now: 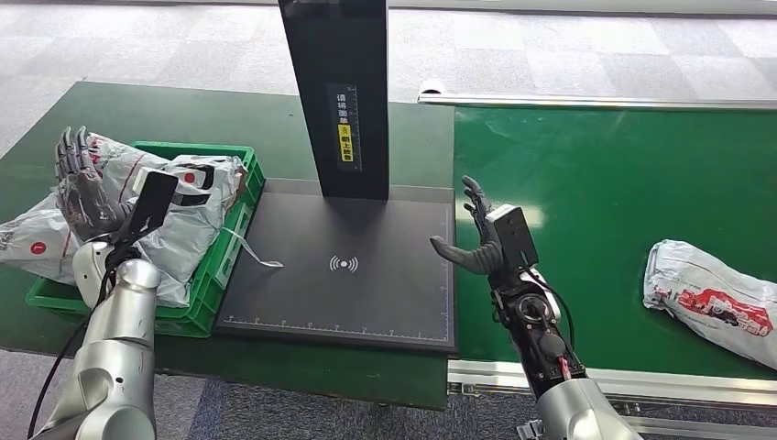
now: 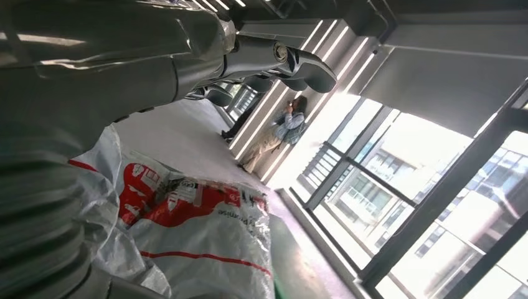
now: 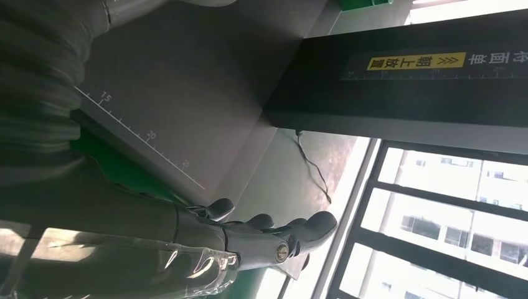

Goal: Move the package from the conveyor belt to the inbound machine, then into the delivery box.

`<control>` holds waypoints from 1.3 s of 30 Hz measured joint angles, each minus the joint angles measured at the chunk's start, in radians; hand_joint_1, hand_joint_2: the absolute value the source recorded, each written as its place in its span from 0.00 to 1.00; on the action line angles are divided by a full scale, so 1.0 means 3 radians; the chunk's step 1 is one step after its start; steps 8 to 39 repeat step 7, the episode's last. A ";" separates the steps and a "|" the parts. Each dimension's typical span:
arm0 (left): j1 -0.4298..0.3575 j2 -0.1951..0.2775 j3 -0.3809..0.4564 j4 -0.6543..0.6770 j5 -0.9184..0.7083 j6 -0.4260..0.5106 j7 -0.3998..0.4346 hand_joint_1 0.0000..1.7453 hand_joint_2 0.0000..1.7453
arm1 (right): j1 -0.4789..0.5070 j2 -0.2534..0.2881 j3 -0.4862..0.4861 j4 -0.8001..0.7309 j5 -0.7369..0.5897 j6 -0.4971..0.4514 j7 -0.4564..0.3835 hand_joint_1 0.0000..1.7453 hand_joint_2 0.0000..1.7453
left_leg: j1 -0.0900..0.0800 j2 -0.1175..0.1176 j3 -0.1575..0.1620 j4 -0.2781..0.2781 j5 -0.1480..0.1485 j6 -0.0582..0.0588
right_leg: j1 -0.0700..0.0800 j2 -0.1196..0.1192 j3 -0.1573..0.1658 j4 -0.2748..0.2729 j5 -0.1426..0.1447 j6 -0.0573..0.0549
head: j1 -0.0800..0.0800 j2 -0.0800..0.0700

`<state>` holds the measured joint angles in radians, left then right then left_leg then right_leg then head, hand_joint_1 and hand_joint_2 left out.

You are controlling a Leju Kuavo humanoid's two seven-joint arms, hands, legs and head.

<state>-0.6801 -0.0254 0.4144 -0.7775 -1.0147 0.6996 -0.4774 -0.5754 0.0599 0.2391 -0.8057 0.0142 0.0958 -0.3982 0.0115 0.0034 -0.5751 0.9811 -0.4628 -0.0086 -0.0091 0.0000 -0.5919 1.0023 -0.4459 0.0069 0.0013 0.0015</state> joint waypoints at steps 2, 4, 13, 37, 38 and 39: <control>0.0052 -0.0079 0.0023 -0.0170 0.0290 0.0000 -0.0289 0.00 1.00 | 0.0011 -0.0008 0.0004 -0.0002 -0.0009 -0.0004 -0.0017 0.00 1.00 | 0.0000 0.0000 0.0000 0.0000 0.0000 0.0000 | 0.0000 0.0000 0.0000 0.0000 0.0000 0.0000 | 0.0000 0.0000; 0.0128 -0.0137 -0.0032 -0.0342 0.0832 -0.0022 -0.0556 0.00 1.00 | 0.0027 -0.0017 0.0012 -0.0004 -0.0023 -0.0006 -0.0041 0.00 1.00 | 0.0000 0.0001 0.0000 0.0000 0.0000 0.0000 | 0.0000 0.0000 0.0000 0.0000 0.0000 0.0000 | 0.0000 0.0000; 0.0251 -0.0180 -0.0222 -0.0566 0.1718 -0.0254 -0.0690 0.00 1.00 | 0.0040 -0.0031 0.0022 -0.0005 -0.0060 -0.0002 -0.0074 0.00 1.00 | 0.0000 0.0000 0.0000 0.0000 -0.0001 0.0000 | 0.0000 0.0000 -0.0001 -0.0001 0.0000 0.0000 | -0.0001 0.0000; 0.0251 -0.0180 -0.0222 -0.0566 0.1718 -0.0254 -0.0690 0.00 1.00 | 0.0040 -0.0031 0.0022 -0.0005 -0.0060 -0.0002 -0.0074 0.00 1.00 | 0.0000 0.0000 0.0000 0.0000 -0.0001 0.0000 | 0.0000 0.0000 -0.0001 -0.0001 0.0000 0.0000 | -0.0001 0.0000; 0.0251 -0.0180 -0.0222 -0.0566 0.1718 -0.0254 -0.0690 0.00 1.00 | 0.0040 -0.0031 0.0022 -0.0005 -0.0060 -0.0002 -0.0074 0.00 1.00 | 0.0000 0.0000 0.0000 0.0000 -0.0001 0.0000 | 0.0000 0.0000 -0.0001 -0.0001 0.0000 0.0000 | -0.0001 0.0000; 0.0251 -0.0180 -0.0222 -0.0566 0.1718 -0.0254 -0.0690 0.00 1.00 | 0.0040 -0.0031 0.0022 -0.0005 -0.0060 -0.0002 -0.0074 0.00 1.00 | 0.0000 0.0000 0.0000 0.0000 -0.0001 0.0000 | 0.0000 0.0000 -0.0001 -0.0001 0.0000 0.0000 | -0.0001 0.0000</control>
